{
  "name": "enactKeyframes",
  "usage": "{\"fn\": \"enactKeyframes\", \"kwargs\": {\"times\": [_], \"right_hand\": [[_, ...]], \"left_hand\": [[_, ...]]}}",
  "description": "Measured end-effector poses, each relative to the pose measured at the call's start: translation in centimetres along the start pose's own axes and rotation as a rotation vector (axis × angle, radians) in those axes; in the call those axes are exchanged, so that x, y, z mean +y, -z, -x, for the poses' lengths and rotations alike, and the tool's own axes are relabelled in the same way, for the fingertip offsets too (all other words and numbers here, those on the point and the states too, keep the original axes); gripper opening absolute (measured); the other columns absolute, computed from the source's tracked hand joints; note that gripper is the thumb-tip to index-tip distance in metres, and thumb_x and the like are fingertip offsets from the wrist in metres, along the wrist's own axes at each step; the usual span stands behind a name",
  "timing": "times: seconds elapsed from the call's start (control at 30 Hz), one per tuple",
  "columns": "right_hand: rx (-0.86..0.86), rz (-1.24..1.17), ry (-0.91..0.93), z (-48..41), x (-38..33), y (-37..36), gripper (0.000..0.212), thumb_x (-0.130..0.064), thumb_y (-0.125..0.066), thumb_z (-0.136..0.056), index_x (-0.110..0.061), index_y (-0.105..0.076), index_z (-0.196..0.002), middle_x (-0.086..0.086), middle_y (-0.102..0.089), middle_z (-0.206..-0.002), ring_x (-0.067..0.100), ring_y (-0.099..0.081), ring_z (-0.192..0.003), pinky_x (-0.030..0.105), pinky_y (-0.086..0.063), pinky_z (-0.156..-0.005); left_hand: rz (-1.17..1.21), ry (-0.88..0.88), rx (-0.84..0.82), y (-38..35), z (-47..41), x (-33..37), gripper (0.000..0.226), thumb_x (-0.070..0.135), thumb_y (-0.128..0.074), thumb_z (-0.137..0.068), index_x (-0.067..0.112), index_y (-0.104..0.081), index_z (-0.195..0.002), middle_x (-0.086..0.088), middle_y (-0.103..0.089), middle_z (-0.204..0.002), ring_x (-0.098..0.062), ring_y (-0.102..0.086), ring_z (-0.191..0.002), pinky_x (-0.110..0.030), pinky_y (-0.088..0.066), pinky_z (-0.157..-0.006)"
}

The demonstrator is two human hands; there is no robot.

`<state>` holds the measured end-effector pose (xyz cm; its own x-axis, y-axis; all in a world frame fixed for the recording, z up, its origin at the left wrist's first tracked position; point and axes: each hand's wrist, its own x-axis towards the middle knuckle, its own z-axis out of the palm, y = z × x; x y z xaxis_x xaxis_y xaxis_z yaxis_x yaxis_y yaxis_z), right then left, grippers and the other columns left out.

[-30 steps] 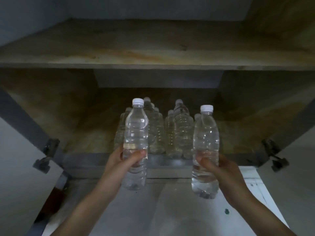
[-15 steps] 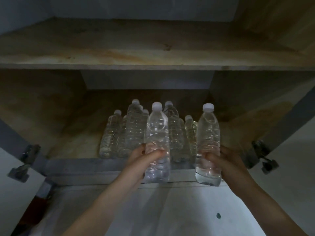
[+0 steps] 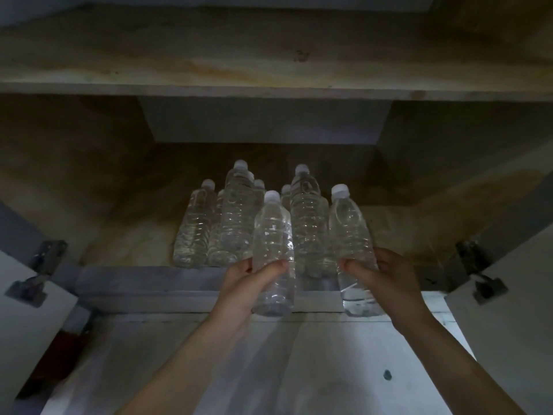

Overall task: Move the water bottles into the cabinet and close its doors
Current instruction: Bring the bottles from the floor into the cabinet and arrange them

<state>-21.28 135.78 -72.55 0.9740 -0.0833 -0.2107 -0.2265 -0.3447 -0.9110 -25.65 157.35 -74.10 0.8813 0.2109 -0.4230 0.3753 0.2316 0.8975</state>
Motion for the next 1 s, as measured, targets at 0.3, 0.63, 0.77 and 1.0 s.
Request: {"fn": "enactKeyframes", "kwargs": {"times": [0.3, 0.63, 0.77, 1.0], "right_hand": [[0.019, -0.008, 0.074, -0.6, 0.0, -1.3, 0.018, -0.031, -0.081, -0.078, -0.026, -0.068, -0.088, -0.016, -0.07, -0.081, 0.001, -0.066, -0.073, 0.007, -0.04, -0.052], [0.041, -0.043, 0.184, 1.0, 1.2, -1.3, 0.027, -0.026, -0.082, -0.076, -0.028, -0.064, -0.096, -0.022, -0.067, -0.086, -0.007, -0.067, -0.074, -0.002, -0.041, -0.053], [0.052, -0.092, 0.209, 2.3, 2.2, -1.5, 0.045, -0.018, -0.084, -0.073, -0.03, -0.062, -0.111, -0.023, -0.066, -0.101, -0.012, -0.064, -0.085, -0.002, -0.043, -0.061], [0.092, -0.113, 0.231, 1.0, 1.2, -1.2, 0.04, -0.008, -0.08, -0.078, -0.028, -0.068, -0.11, -0.027, -0.069, -0.089, -0.015, -0.065, -0.079, 0.0, -0.044, -0.058]], "left_hand": [[0.102, -0.01, -0.001, 0.2, -0.7, 0.0, 0.034, 0.021, -0.084, -0.07, 0.007, -0.075, -0.1, -0.017, -0.076, -0.095, -0.028, -0.071, -0.088, -0.042, -0.057, -0.085], [0.127, -0.135, 0.094, 1.3, 0.5, -3.0, 0.069, 0.005, -0.089, -0.057, 0.01, -0.06, -0.119, -0.003, -0.073, -0.107, -0.01, -0.07, -0.094, -0.02, -0.052, -0.079], [0.063, -0.197, 0.092, 1.8, 0.7, -3.5, 0.062, 0.0, -0.087, -0.061, 0.01, -0.063, -0.117, 0.002, -0.074, -0.101, -0.002, -0.07, -0.086, -0.011, -0.051, -0.069], [0.12, -0.238, 0.16, 1.4, -0.4, -2.5, 0.067, 0.004, -0.085, -0.068, 0.008, -0.06, -0.13, -0.006, -0.068, -0.123, -0.017, -0.063, -0.117, -0.031, -0.05, -0.102]]}}
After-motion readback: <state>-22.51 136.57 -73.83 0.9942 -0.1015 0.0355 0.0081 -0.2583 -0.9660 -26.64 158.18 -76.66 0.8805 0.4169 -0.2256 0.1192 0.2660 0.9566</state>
